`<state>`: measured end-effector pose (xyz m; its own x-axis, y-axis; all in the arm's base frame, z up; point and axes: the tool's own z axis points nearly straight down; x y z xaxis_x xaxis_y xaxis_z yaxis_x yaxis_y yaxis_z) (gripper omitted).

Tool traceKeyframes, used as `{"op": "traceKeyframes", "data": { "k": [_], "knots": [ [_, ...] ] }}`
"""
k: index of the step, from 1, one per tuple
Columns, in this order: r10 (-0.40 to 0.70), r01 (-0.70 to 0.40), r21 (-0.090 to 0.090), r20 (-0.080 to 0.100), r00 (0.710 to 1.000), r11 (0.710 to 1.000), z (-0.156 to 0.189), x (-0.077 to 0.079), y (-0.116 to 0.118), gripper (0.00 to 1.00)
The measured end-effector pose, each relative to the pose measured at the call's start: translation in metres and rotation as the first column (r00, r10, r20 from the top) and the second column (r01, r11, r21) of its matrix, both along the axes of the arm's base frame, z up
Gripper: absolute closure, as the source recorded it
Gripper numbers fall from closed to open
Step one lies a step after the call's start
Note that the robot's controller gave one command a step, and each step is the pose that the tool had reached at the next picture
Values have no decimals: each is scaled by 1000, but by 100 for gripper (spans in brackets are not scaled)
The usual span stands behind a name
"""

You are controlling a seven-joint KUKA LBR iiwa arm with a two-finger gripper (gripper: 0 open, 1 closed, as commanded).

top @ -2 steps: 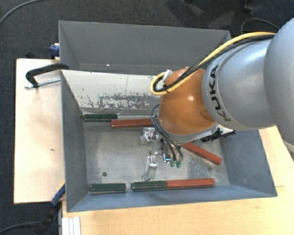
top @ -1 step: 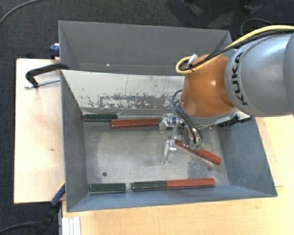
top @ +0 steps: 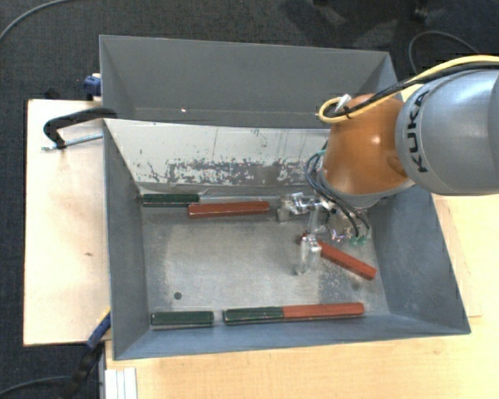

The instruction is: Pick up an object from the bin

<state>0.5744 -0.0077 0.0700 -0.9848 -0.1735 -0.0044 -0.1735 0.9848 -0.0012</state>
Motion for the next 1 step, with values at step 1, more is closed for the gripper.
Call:
{"op": "traceKeyframes", "data": {
  "k": [1],
  "knots": [
    [-68,68,-3,-4,998,998,9,-29,-90,0]
  ]
}}
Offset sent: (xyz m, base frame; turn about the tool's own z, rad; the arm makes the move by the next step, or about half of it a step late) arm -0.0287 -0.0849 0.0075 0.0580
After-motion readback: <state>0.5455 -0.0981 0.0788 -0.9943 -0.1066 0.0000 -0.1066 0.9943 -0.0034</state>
